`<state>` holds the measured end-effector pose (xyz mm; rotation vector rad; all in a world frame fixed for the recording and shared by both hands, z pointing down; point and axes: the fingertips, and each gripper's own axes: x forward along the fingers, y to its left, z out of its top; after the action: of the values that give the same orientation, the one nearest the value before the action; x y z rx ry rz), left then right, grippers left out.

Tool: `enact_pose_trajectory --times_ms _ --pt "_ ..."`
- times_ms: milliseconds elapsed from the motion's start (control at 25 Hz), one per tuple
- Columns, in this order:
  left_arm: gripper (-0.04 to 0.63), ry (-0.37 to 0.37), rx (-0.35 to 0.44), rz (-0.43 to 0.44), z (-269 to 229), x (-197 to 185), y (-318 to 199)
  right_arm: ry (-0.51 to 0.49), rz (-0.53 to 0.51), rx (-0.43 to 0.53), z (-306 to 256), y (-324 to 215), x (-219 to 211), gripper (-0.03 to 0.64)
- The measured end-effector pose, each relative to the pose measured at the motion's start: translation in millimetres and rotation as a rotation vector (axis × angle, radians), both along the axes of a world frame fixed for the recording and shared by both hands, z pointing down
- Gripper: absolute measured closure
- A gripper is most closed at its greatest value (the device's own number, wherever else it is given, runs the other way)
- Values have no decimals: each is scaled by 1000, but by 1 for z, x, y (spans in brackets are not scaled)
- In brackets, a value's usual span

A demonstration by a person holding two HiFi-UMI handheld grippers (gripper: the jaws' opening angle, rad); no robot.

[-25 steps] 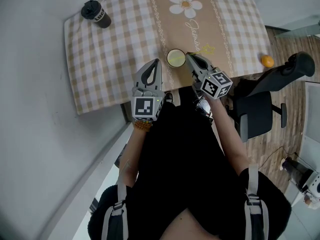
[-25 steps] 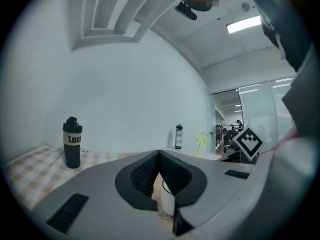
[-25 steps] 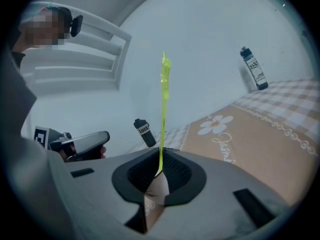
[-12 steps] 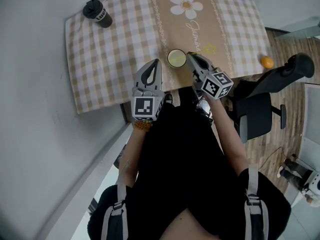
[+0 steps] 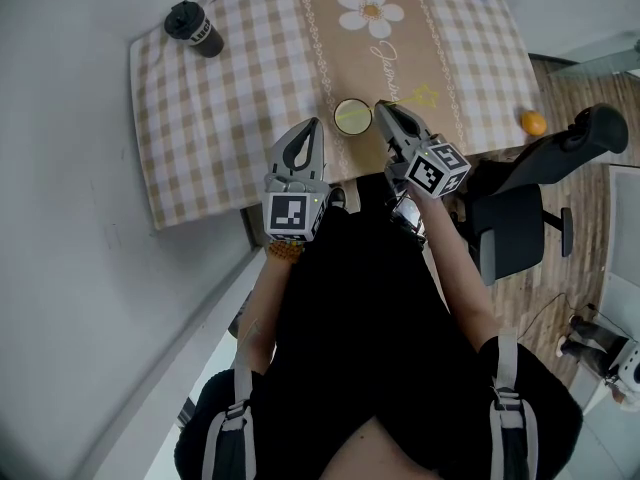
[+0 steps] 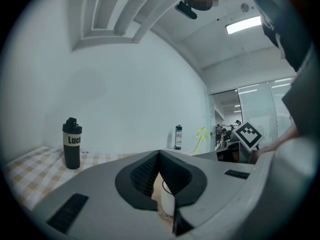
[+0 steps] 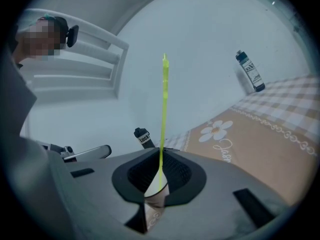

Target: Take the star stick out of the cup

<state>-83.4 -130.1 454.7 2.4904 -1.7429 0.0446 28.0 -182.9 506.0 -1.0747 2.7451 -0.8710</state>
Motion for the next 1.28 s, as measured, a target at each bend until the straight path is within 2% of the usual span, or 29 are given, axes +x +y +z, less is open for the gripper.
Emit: enact_pose_trajectory --times_ms 720,960,1280 --pt "594 2 -2 -13 0 -8 0 -60 28 32 -28 -16 -12 601" --pt "594 1 2 -12 -1 -7 1 -27 48 44 -35 -11 -4 601" --pt "594 -5 1 0 1 -1 3 -52 74 28 -43 -3 14 603"
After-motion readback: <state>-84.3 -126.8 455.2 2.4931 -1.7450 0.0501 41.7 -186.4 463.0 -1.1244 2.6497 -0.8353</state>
